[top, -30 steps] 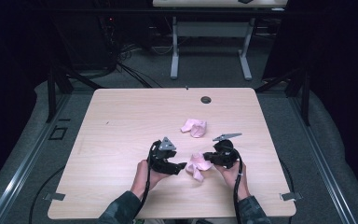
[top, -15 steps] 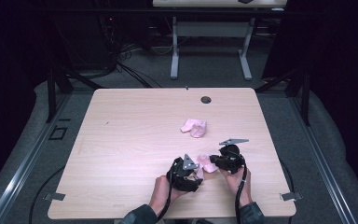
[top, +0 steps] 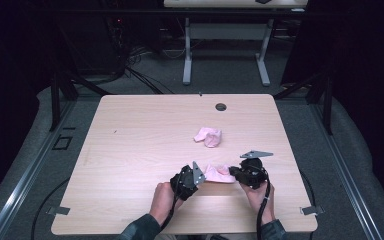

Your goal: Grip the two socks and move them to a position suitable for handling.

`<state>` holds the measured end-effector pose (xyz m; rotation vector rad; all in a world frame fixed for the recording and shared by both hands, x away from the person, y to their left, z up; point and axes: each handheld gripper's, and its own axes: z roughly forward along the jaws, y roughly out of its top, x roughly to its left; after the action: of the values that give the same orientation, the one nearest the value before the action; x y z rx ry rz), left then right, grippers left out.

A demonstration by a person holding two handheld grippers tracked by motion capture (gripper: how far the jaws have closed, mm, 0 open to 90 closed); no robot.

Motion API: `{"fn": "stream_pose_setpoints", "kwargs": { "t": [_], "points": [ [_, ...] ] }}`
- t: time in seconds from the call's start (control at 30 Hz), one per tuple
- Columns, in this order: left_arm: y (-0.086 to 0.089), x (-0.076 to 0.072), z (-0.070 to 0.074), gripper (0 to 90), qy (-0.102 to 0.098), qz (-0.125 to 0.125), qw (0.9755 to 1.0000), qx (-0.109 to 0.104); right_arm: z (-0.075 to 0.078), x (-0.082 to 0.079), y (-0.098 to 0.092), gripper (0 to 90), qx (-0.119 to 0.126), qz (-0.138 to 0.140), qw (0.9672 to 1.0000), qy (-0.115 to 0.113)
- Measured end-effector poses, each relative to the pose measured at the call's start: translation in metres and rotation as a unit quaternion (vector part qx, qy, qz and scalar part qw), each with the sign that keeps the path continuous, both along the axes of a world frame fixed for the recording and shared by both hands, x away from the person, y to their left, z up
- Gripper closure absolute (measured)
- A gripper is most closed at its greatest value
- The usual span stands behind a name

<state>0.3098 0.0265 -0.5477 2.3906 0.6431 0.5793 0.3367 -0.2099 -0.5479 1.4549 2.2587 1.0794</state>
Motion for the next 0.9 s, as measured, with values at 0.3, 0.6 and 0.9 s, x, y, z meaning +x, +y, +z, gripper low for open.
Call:
{"fn": "stream_pose_setpoints", "kwargs": {
  "t": [0.3, 0.6, 0.9],
  "points": [
    [0.030, -0.011, 0.003, 40.3, 0.050, 0.020, 0.9981, -0.028, -0.016, -0.013, -0.004, 58.5, -0.014, 0.011, 0.9996, 0.022],
    [0.030, 0.008, 0.024, 35.3, 0.084, 0.070, 0.9902, -0.087, 0.003, 0.001, -0.009, 50.7, -0.025, 0.050, 0.9984, -0.009],
    [-0.007, 0.012, -0.013, 61.3, 0.114, 0.046, 0.9923, -0.017, -0.016, 0.011, 0.009, 77.3, -0.066, 0.089, 0.9936, 0.018]
  ]
}}
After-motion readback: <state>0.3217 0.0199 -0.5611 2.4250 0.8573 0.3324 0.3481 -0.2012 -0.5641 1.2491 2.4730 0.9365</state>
